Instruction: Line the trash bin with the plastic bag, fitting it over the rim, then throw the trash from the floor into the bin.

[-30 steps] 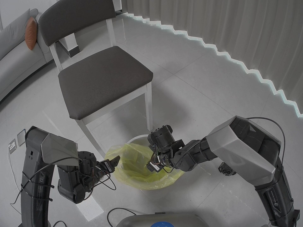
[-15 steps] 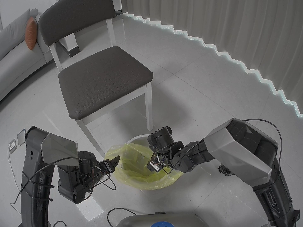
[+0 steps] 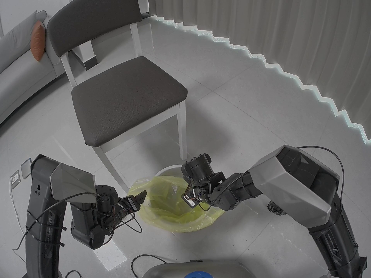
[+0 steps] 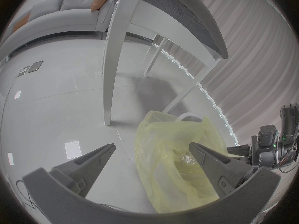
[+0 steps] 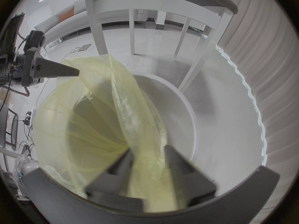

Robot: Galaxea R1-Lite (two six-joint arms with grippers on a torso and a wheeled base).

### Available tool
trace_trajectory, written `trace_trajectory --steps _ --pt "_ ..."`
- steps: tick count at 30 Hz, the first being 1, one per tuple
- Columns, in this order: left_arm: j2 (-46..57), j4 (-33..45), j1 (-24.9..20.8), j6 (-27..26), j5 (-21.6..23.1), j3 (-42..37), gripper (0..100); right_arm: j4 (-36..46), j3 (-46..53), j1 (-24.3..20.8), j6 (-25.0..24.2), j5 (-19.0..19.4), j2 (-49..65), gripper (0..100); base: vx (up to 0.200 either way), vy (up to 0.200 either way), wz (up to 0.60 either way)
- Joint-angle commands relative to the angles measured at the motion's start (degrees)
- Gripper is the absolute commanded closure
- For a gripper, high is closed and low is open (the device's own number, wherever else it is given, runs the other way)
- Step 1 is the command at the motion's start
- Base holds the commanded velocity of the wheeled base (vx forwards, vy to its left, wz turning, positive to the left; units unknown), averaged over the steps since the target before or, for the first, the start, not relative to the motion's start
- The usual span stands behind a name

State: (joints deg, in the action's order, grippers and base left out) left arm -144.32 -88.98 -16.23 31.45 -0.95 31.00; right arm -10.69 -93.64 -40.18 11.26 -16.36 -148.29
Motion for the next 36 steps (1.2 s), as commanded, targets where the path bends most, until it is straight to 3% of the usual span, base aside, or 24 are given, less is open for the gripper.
trace_trajectory --steps 1,13,36 --pt "0.27 -1.02 0.14 0.01 -0.02 0.02 0 -0.38 -0.49 0.81 -0.1 -0.43 0.98 100 0.0 0.0 0.0" --pt "1.5 -1.02 0.76 0.28 -1.16 0.9 0 -0.3 -4.27 4.23 -0.01 -0.6 4.15 100 0.0 0.0 0.0" --pt "1.85 -1.02 1.64 0.28 -1.16 0.9 0 -4.07 -9.28 5.46 -0.45 -0.6 1.51 100 0.0 0.0 0.0"
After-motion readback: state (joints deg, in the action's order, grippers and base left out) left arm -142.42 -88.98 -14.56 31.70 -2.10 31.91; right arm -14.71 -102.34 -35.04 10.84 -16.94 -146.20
